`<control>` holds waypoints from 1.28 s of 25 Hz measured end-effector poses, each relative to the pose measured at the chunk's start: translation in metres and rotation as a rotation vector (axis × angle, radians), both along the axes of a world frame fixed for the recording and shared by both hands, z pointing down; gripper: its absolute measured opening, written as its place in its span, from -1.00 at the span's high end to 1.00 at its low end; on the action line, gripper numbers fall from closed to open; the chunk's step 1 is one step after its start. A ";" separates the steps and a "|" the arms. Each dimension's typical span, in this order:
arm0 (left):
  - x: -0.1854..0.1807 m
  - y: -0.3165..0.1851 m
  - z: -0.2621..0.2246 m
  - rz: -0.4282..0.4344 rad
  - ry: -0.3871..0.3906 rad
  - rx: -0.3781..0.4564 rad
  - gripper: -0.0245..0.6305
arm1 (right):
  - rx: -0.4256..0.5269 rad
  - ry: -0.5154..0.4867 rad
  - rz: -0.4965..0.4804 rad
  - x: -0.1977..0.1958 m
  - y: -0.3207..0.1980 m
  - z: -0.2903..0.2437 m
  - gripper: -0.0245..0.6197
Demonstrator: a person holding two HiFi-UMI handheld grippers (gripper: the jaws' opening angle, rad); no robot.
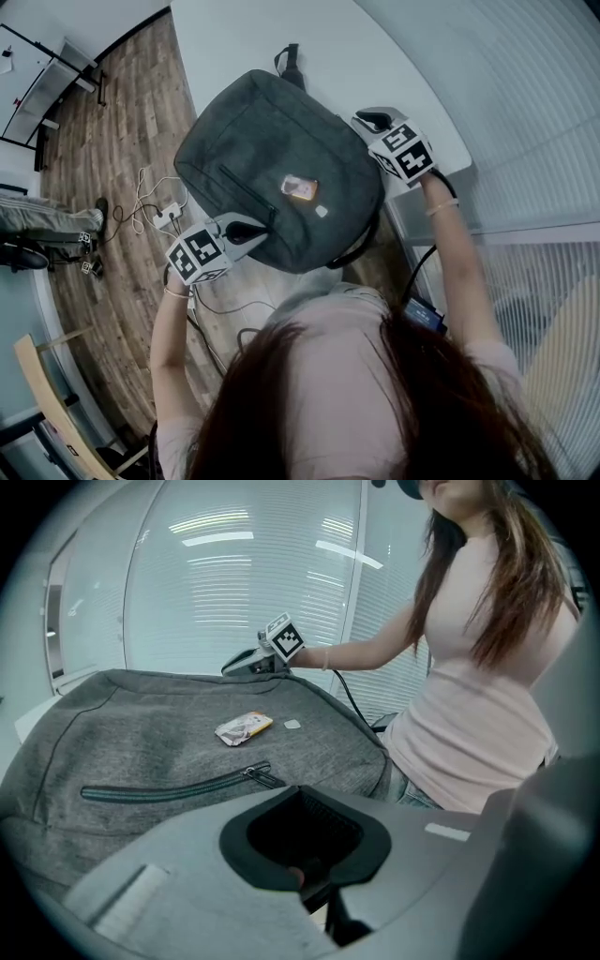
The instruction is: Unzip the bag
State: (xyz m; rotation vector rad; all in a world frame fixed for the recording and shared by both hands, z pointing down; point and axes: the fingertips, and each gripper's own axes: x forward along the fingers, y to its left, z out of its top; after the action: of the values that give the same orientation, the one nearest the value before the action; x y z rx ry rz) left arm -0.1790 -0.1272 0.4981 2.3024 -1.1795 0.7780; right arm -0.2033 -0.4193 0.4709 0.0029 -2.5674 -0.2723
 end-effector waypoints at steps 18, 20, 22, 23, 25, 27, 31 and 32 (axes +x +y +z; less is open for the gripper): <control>-0.024 -0.006 -0.032 -0.289 -0.016 0.195 0.89 | -0.017 -0.143 0.159 0.047 0.059 -0.034 0.83; -0.024 -0.004 -0.040 -0.315 -0.019 0.224 0.89 | -0.012 -0.165 0.173 0.054 0.067 -0.041 0.83; -0.025 -0.003 -0.047 -0.338 -0.018 0.256 0.88 | 0.006 -0.191 0.179 0.059 0.075 -0.048 0.83; -0.024 -0.003 -0.051 -0.348 -0.016 0.273 0.88 | 0.016 -0.205 0.183 0.062 0.079 -0.052 0.83; -0.023 -0.002 -0.058 -0.368 -0.014 0.299 0.88 | 0.031 -0.233 0.198 0.067 0.086 -0.059 0.83; -0.023 0.000 -0.063 -0.395 -0.011 0.320 0.88 | 0.042 -0.256 0.213 0.071 0.094 -0.064 0.83; -0.021 0.004 -0.075 -0.458 -0.001 0.373 0.88 | 0.060 -0.292 0.216 0.077 0.113 -0.072 0.83; -0.020 0.004 -0.078 -0.473 0.003 0.384 0.88 | 0.056 -0.300 0.214 0.078 0.118 -0.073 0.83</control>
State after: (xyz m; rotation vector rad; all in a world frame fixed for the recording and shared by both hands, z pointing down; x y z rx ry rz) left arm -0.1987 -0.1232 0.4202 2.1534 -1.9116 0.3969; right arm -0.1249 -0.3017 0.3984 0.3631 -2.8248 -0.2785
